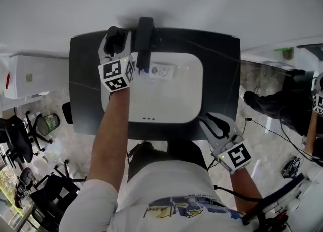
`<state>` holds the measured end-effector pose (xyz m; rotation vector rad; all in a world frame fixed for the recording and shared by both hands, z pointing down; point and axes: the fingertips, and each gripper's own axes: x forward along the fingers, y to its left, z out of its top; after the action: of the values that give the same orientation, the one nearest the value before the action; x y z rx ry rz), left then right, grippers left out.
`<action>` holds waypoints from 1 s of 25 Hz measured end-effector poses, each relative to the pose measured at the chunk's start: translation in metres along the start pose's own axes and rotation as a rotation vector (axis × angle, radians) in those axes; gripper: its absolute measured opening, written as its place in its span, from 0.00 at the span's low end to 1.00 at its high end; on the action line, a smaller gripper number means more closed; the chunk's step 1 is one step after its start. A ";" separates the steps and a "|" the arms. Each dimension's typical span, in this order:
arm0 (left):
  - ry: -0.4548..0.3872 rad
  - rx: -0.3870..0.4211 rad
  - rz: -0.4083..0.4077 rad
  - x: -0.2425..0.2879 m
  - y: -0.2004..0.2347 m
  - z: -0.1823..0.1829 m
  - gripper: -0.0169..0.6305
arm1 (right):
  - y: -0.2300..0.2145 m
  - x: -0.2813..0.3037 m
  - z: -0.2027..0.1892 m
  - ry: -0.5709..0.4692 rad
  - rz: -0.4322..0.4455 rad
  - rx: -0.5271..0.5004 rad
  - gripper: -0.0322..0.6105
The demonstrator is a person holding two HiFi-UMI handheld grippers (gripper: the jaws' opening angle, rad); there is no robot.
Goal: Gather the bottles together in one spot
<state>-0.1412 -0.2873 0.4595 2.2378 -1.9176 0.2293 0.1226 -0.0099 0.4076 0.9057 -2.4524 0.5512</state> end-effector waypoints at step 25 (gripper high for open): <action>0.096 -0.057 0.037 -0.089 0.015 -0.046 0.56 | 0.041 0.010 0.008 -0.045 -0.006 -0.002 0.20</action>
<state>-0.1698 -0.1929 0.4833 2.1167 -1.8924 0.2783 0.0860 0.0099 0.3985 0.9344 -2.4888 0.5313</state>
